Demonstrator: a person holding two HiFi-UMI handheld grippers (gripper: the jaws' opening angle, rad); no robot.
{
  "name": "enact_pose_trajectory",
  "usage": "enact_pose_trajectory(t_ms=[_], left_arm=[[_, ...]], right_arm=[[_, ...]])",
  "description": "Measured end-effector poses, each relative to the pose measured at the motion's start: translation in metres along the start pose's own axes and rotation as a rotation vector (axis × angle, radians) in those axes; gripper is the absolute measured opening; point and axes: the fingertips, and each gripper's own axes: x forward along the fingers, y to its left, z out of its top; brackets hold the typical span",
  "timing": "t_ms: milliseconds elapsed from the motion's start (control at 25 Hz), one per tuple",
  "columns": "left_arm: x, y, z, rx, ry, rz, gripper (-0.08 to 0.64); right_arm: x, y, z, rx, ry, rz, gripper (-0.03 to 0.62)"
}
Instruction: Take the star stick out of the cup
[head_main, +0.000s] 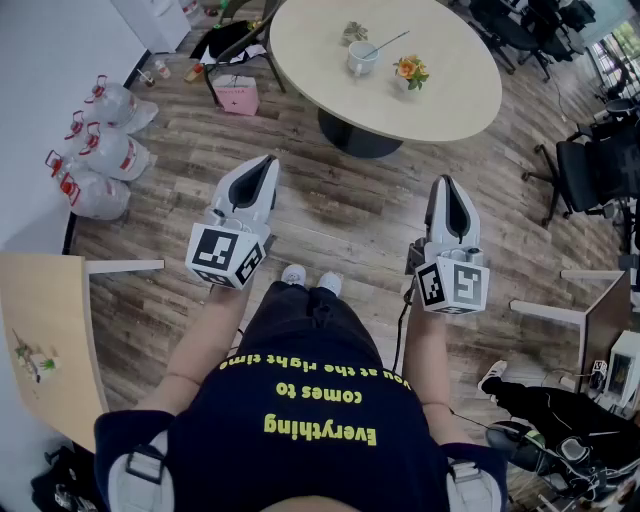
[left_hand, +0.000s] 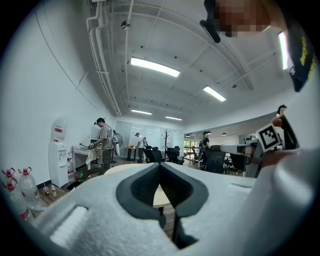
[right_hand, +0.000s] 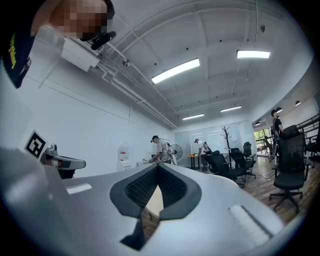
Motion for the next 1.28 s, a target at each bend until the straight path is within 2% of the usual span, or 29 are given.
enact_pose_trajectory(t_ms=[440, 680, 760, 1040, 1280], left_arm=[[0.017, -0.023, -0.002, 0.013, 0.002, -0.002, 0.000], [0.029, -0.030, -0.007, 0.002, 0.018, 0.023, 0.004], [0.033, -0.032, -0.008, -0.001, 0.025, 0.027, 0.052], [0.054, -0.032, -0.011, -0.008, 0.049, 0.036, 0.191], [0.087, -0.013, -0.014, -0.003, 0.053, 0.028, 0.229]], right_arm=[[-0.012, -0.022, 0.001, -0.014, 0.004, 0.023, 0.011], [-0.010, -0.026, 0.003, 0.010, 0.003, 0.084, 0.012], [-0.008, -0.029, 0.000, 0.004, 0.013, 0.092, 0.012], [0.013, -0.039, -0.019, 0.038, 0.047, 0.101, 0.152], [0.048, -0.043, -0.022, 0.033, 0.051, 0.099, 0.207]])
